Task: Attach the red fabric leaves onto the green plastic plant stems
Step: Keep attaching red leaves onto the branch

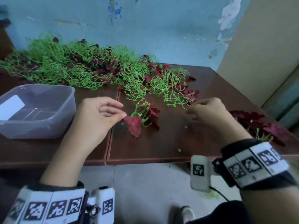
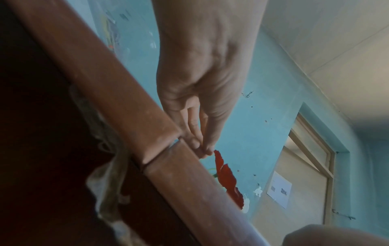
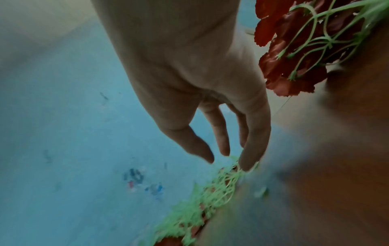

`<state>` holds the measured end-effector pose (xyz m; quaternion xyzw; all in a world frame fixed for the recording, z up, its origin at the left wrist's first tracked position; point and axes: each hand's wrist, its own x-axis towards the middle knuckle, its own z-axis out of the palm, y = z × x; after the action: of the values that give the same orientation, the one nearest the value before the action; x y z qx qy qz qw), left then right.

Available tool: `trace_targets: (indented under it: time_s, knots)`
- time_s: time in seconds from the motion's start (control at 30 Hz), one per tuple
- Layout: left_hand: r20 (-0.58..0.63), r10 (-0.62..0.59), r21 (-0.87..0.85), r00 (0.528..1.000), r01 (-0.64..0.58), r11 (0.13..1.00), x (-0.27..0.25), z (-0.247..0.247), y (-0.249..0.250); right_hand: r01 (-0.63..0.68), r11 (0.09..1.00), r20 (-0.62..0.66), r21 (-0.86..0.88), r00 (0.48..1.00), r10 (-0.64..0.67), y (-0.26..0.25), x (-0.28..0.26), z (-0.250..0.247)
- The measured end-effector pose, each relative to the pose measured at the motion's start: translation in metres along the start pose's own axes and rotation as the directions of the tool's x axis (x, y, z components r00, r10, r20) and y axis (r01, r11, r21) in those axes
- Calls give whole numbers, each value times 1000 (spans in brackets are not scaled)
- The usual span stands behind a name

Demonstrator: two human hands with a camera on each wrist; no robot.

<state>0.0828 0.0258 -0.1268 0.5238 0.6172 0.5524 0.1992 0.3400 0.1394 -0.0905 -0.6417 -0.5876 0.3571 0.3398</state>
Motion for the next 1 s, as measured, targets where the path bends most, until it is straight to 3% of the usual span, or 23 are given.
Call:
trace_targets:
  time_s: [0.07, 0.2, 0.27, 0.33, 0.43, 0.53, 0.77, 1.0]
  knots:
    - [7, 13, 27, 1000, -13, 1000, -1, 0, 0, -142, 987, 98, 71, 986, 135, -10, 15, -7]
    - [32, -1, 112, 999, -3, 994, -3, 1, -2, -165, 917, 262, -362, 926, 271, -15, 40, -7]
    - [52, -25, 103, 998, 20, 994, -4, 0, -6, -167, 877, 310, -451, 892, 329, -15, 43, 0]
    - [56, -40, 75, 998, 35, 997, -4, -3, -9, -109, 865, 273, -490, 923, 271, -16, 46, 3]
    - [45, -43, 55, 998, 40, 998, -4, -5, -10, 38, 832, 165, -554, 984, 65, -17, 48, 4]
    - [46, -59, 49, 997, 56, 997, -4, -3, -10, 96, 839, 129, -535, 991, -31, -13, 55, 8]
    - [57, -52, 43, 997, 49, 998, -3, 0, -11, 140, 883, 170, -447, 983, -70, -7, 59, 8]
    - [51, -51, 73, 997, 47, 996, -4, 4, -10, 119, 917, 129, -380, 989, -74, -12, 61, 10]
